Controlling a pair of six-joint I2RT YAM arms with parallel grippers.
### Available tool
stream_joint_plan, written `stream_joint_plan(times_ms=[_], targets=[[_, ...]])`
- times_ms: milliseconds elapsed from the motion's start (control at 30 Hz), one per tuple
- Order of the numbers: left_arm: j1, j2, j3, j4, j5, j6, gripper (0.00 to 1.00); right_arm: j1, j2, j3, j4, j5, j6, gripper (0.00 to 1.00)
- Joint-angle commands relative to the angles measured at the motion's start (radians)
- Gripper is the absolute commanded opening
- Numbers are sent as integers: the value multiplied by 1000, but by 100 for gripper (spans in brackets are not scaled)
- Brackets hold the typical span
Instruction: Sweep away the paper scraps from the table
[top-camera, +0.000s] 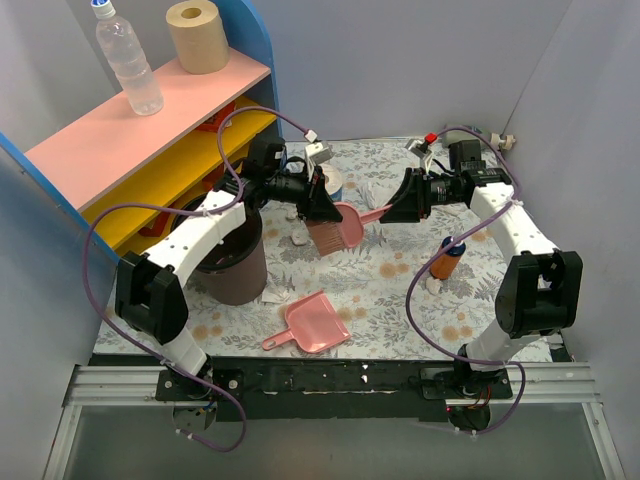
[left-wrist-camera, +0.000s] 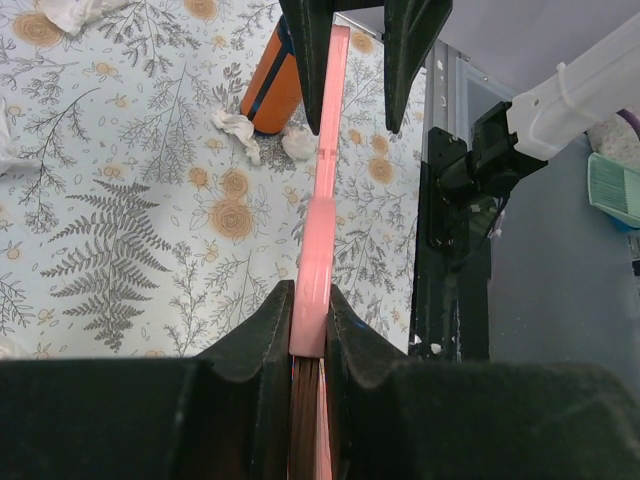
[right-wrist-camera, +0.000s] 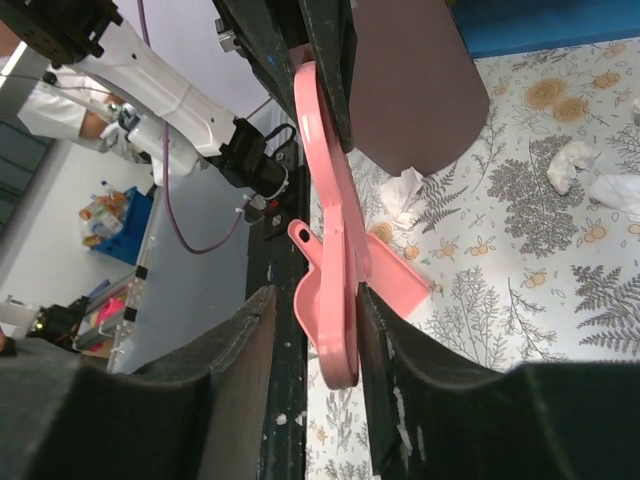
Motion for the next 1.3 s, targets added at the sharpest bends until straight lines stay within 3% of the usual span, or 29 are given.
stream_joint_plan(times_ms=[0,333,433,833,1267], targets=[[12,4,6,47,61,-40,0,3,-7,-21,103,-59,87,43],[23,30,9,76,93,-75,0,9,-50,-27,238,94,117,38],[23,38,22,72,95,-72,0,13,-66,-64,336,97,199,38],[23,35,17,72,104,-86,0,61,-103,-133,345,79,197,27],[24,43,20,73,122,-90,0,61,-111,-153,411,81,262,26]])
